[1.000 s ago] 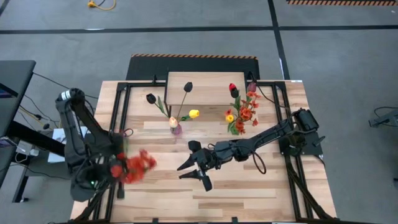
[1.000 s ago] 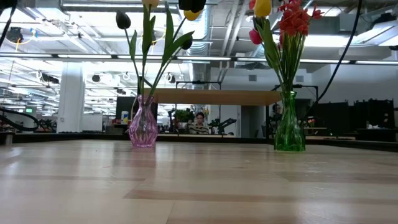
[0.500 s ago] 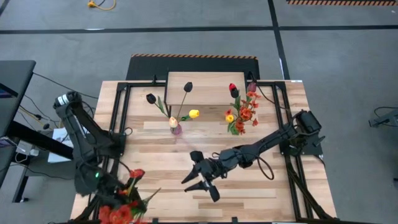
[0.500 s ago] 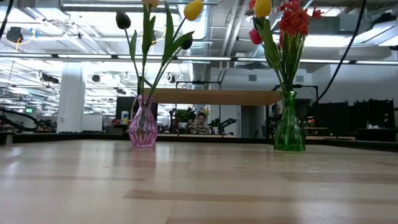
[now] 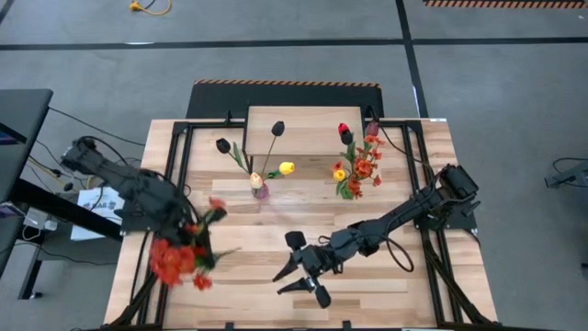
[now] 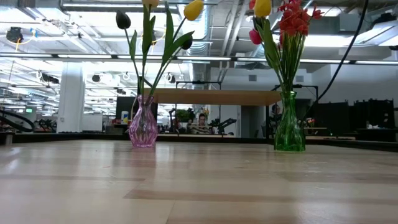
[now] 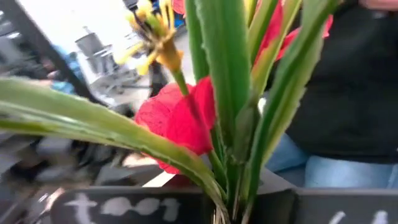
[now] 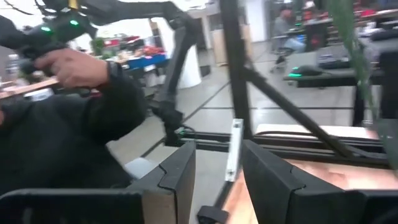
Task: Pick and place flowers into a vace then onto a shelf
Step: Put the orange flowers into the purple vase
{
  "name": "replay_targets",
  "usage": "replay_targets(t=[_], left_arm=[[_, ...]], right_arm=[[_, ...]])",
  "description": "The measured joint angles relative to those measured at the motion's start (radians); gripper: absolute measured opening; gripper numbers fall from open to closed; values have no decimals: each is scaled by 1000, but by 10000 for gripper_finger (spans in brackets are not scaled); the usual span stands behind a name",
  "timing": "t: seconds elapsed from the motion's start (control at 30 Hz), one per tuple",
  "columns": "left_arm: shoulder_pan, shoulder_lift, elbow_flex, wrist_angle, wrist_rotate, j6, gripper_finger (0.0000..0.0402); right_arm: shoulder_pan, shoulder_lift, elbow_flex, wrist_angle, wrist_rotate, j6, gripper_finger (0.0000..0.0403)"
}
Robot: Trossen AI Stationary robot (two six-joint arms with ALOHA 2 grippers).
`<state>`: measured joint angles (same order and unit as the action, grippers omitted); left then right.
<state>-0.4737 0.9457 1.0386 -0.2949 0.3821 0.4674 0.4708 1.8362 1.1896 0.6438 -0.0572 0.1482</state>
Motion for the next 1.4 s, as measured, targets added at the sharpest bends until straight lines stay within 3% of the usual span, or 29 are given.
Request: replay_targets(t=[0.3,0.67,1.0,1.23,1.4], left_arm=[[185,-104,0,-20,38,64,0],[424,-134,0,-32,1,101,0],[615,-125,0,-76,-14,0,0],[661,-112,-8,41,-26,-66,0],[711,-123,-110,183,-72,-109,0]], right_arm=[[0,0,0,-5,113,0,121],[1,0,0,-24,116,0,121],[-9,0,0,-48,115,0,121],[-9,0,0,-55,116,0,121],[-9,0,0,-56,116,0,121]])
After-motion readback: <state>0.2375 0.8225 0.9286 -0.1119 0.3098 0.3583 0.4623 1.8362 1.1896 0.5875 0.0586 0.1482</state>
